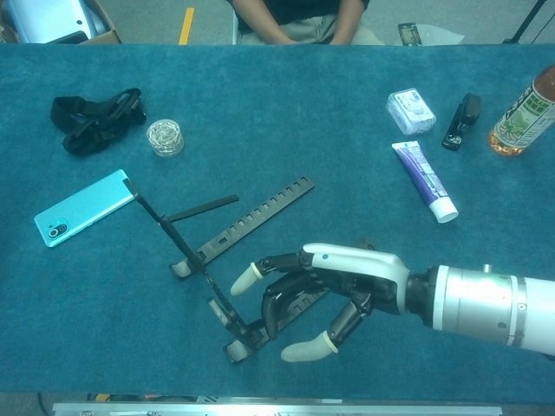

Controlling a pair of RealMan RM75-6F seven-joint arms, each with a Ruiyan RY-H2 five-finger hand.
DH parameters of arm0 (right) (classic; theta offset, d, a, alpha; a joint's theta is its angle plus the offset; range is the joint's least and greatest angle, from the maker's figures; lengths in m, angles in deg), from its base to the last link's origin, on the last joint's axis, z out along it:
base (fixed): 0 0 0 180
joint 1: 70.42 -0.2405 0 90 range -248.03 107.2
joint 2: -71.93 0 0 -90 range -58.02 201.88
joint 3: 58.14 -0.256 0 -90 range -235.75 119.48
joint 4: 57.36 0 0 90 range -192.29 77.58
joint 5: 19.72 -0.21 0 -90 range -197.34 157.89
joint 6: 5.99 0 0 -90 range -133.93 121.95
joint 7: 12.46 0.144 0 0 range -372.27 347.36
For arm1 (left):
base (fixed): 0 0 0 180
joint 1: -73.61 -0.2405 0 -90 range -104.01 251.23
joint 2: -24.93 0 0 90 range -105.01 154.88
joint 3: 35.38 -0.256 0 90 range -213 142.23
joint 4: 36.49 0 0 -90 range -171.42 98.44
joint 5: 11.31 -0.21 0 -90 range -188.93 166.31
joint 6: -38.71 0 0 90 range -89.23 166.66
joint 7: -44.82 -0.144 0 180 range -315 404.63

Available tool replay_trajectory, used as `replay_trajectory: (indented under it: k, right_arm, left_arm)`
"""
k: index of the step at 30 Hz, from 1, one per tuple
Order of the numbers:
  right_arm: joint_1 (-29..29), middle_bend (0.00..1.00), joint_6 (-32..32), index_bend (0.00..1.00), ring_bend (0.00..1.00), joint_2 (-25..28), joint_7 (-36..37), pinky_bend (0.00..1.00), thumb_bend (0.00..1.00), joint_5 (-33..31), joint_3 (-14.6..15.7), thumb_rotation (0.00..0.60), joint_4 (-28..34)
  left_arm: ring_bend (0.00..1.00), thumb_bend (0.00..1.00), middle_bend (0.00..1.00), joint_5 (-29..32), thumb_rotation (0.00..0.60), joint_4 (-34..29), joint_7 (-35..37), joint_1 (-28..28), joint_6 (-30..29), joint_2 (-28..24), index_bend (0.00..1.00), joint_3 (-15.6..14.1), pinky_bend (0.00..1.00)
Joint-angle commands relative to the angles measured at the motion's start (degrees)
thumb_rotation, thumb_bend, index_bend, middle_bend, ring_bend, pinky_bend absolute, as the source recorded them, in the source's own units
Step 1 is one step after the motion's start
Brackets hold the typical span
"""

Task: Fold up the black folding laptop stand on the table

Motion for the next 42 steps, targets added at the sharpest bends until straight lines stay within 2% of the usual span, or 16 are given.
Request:
replay_trajectory:
  k: [1, 28, 42]
  right_arm:
    - [0.13, 0.55, 0.11, 0.25, 0.36, -0.35, -0.17, 0.29, 0.18, -0.14, -0.03, 0.6, -0.13]
    - [1.45, 0.55, 1.54, 0.25, 0.36, -5.35, -1.57, 0.29, 0.18, -2.07, -0.85, 0.6, -3.0]
    - [2.12, 0.55, 1.28, 0.25, 0.36, -4.88, -1.95, 0.29, 0.18, -1.58, 0.11, 0.6, -2.84]
  left_arm:
    - [0.08, 0.28, 0.18, -0.12, 0.6, 0.02, 0.12, -0.09, -0.15, -0.09, 0.18, -0.02, 0.14]
    - [0.07, 0.28, 0.18, -0.55, 0.6, -0.4, 0.31, -0.89, -1.16, -0.99, 0.18, -0.1, 0.14]
    - [0.07, 0.28, 0.18, -0.86, 0.6, -0.39, 0.19, -0.9, -0.97, -0.71, 0.18, -0.22, 0.14]
